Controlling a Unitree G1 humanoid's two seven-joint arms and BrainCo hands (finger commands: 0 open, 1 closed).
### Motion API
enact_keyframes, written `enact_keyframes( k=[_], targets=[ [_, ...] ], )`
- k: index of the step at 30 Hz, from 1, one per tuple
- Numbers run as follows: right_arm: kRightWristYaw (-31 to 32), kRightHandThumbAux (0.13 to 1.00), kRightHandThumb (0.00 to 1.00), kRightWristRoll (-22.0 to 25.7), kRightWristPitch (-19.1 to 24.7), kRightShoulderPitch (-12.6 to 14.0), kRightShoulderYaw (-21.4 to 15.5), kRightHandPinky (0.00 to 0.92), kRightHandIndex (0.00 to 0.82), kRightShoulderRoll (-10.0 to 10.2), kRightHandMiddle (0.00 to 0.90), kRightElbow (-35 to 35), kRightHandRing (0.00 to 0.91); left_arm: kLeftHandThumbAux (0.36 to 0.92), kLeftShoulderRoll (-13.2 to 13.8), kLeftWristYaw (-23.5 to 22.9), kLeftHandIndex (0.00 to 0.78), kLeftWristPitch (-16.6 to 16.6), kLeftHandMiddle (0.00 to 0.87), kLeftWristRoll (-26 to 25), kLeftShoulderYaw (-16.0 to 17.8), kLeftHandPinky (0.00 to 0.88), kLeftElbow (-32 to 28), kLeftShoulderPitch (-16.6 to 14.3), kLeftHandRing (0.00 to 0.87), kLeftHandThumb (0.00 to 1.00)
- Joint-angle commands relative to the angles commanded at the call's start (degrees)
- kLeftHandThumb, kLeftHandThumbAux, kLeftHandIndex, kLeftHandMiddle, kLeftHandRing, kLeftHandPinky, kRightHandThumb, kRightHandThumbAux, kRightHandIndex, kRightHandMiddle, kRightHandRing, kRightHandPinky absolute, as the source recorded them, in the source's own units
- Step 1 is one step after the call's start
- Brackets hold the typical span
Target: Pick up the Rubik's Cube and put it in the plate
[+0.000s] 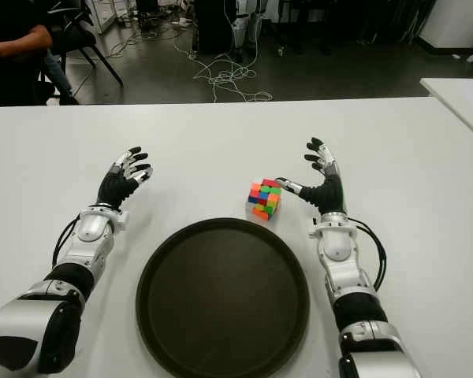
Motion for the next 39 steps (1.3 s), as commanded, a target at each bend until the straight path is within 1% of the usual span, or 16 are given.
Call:
enact_keyframes(
  k=[6, 13, 14, 16, 17, 20, 22, 25, 26, 29, 32, 35, 39],
  targets=[
    [0.2, 0.815, 0.0, -0.1, 0.0, 0.4, 0.0, 0.229, 0.093, 0.2, 0.19, -0.9, 0.209, 0.694, 0.0, -0.1, 0.117, 0.0, 0.171, -0.1, 0.1, 0.196, 0.0, 0.0, 0.185, 0.15],
    [-0.1, 0.817, 0.0, -0.5, 0.3, 0.6, 0.1, 0.218, 0.092, 0.2, 0.192, -1.5, 0.208, 0.699, 0.0, -0.1, 0.116, 0.1, 0.17, -0.2, 0.2, 0.187, 0.0, 0.0, 0.181, 0.161],
    [-0.3, 0.817, 0.0, -0.8, 0.1, 0.7, 0.2, 0.218, 0.093, 0.2, 0.192, -1.5, 0.208, 0.7, 0.0, -0.2, 0.116, 0.1, 0.17, -0.2, 0.2, 0.187, 0.0, 0.0, 0.181, 0.162],
    [-2.0, 0.811, 0.0, -2.6, -2.1, 0.8, 0.7, 0.23, 0.095, -0.3, 0.188, -1.5, 0.208, 0.708, 0.0, -0.4, 0.116, 0.1, 0.171, -0.3, 0.2, 0.184, 0.0, 0.0, 0.18, 0.165],
    [-3.4, 0.811, 0.0, -4.4, -4.0, 0.8, 1.3, 0.237, 0.1, -0.8, 0.187, -1.4, 0.209, 0.71, 0.0, -0.6, 0.116, 0.1, 0.171, -0.3, 0.2, 0.186, 0.0, 0.0, 0.18, 0.166],
    [-6.1, 0.815, 0.0, -8.6, -7.7, 0.4, 2.6, 0.249, 0.112, -2.5, 0.187, -1.6, 0.214, 0.712, 0.0, -0.8, 0.116, 0.0, 0.17, -0.3, 0.1, 0.19, 0.0, 0.0, 0.181, 0.167],
    [-7.2, 0.82, 0.0, -11.4, -9.5, -0.4, 3.5, 0.268, 0.122, -4.3, 0.188, -1.9, 0.224, 0.712, 0.0, -0.9, 0.118, -0.2, 0.171, -0.2, 0.1, 0.189, 0.0, 0.0, 0.181, 0.169],
    [-11.4, 0.83, 0.0, -19.2, -12.6, -1.4, 6.2, 0.296, 0.129, -8.7, 0.192, -0.4, 0.238, 0.713, 0.1, -0.8, 0.124, -0.5, 0.174, 0.1, -0.1, 0.187, 0.1, 0.0, 0.181, 0.17],
    [-12.7, 0.832, 0.0, -21.3, -13.1, -1.6, 7.0, 0.3, 0.129, -9.7, 0.192, 0.1, 0.241, 0.715, 0.1, -0.8, 0.126, -0.6, 0.175, 0.1, -0.2, 0.187, 0.1, 0.0, 0.181, 0.17],
    [-15.7, 0.839, 0.0, -25.7, -13.1, -2.1, 8.9, 0.311, 0.13, -11.6, 0.197, 0.8, 0.25, 0.717, 0.2, -0.8, 0.131, -0.8, 0.179, 0.3, -0.3, 0.189, 0.1, 0.1, 0.183, 0.169],
    [-17.7, 0.841, 0.0, -28.7, -12.6, -2.7, 10.6, 0.311, 0.131, -13.0, 0.2, 1.1, 0.253, 0.713, 0.3, -0.8, 0.132, -1.0, 0.179, 0.4, -0.4, 0.188, 0.1, 0.1, 0.183, 0.169],
    [-17.9, 0.841, 0.0, -32.0, -11.6, -4.1, 13.0, 0.299, 0.129, -15.2, 0.205, 1.2, 0.251, 0.698, 0.3, -0.6, 0.13, -1.1, 0.175, 0.6, -0.6, 0.179, 0.1, 0.2, 0.177, 0.166],
    [-16.8, 0.816, 0.0, -34.7, -10.0, -5.7, 15.7, 0.276, 0.124, -17.2, 0.201, 1.6, 0.241, 0.686, 0.4, -0.4, 0.129, -1.0, 0.172, 0.6, -0.6, 0.175, 0.2, 0.2, 0.175, 0.159]
  ],
)
